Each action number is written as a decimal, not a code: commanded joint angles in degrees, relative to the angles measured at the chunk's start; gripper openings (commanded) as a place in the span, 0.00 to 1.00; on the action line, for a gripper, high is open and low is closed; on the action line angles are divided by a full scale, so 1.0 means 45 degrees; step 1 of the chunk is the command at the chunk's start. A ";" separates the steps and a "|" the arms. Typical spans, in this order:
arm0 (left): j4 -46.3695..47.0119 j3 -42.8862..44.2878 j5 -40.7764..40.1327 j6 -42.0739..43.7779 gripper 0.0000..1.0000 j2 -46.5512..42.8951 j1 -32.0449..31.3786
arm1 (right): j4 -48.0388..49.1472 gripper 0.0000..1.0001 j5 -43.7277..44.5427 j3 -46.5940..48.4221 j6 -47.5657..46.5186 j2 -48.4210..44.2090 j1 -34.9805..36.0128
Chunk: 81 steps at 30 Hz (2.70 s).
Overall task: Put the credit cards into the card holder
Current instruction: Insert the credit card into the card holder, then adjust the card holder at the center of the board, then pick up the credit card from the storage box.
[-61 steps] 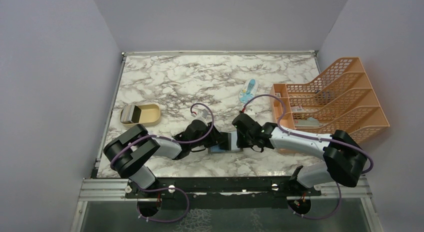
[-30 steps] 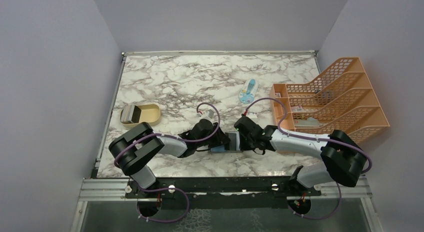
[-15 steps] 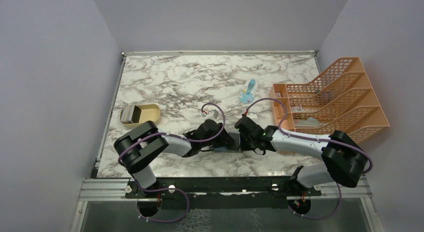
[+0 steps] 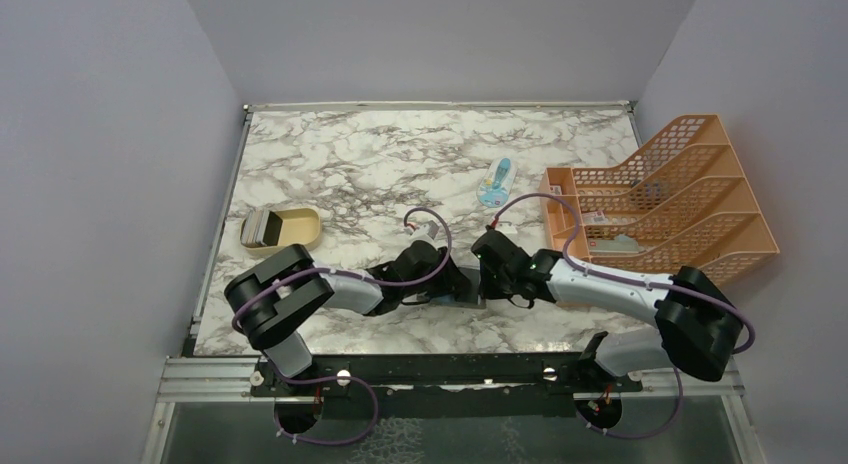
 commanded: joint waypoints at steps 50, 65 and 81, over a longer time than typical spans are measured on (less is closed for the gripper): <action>-0.4185 -0.1337 -0.0040 0.1393 0.40 -0.3516 0.1287 | 0.0769 0.23 -0.0851 0.1800 -0.0160 0.0825 -0.0024; -0.8294 0.1124 -0.2806 0.3873 0.52 -0.5334 0.1686 | 0.1863 0.26 -0.2436 0.1555 0.0173 0.0998 -0.0006; -1.2604 0.4774 -0.4803 0.9656 0.52 -0.5993 0.6269 | 0.2166 0.29 -0.2627 0.1997 -0.0200 0.1293 -0.0006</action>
